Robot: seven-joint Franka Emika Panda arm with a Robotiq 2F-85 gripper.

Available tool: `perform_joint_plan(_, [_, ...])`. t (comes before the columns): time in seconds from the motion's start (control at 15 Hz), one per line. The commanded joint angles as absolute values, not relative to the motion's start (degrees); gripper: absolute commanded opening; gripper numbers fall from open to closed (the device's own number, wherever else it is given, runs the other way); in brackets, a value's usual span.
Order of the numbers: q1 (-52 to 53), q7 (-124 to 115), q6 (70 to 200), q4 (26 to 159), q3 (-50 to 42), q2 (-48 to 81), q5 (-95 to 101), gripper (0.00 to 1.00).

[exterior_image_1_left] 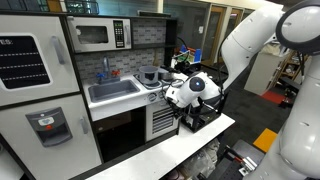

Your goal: Open the cabinet

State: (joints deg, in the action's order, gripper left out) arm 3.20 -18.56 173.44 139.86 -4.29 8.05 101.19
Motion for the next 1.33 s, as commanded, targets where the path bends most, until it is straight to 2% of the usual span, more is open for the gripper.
perform_joint_plan(0.0, [1.73, -23.24, 176.88, 139.27, -4.95, 8.79, 104.59, 1.00])
perform_joint_plan(1.27, [1.00, -27.05, 177.59, 134.61, -5.21, 12.41, 112.77, 1.00])
